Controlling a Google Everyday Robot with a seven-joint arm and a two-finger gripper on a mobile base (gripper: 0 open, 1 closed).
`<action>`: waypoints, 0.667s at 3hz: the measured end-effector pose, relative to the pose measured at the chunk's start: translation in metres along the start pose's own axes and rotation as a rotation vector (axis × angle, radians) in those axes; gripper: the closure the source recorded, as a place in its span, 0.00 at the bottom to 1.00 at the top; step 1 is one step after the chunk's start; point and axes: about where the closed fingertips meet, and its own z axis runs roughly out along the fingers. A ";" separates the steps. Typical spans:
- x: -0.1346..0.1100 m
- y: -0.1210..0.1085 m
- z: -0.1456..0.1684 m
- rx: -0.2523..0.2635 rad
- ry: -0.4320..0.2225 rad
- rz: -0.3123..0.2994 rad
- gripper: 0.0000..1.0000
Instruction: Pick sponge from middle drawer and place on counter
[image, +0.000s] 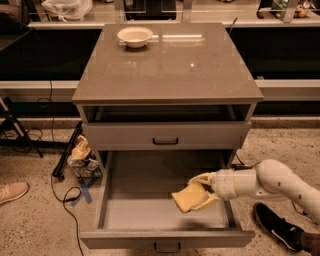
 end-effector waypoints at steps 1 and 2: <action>0.000 0.000 0.002 -0.003 -0.002 0.000 1.00; -0.036 -0.027 -0.028 0.050 -0.023 -0.115 1.00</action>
Offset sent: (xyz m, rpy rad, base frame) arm 0.0275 -0.0187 0.0793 0.0000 -0.2087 0.0204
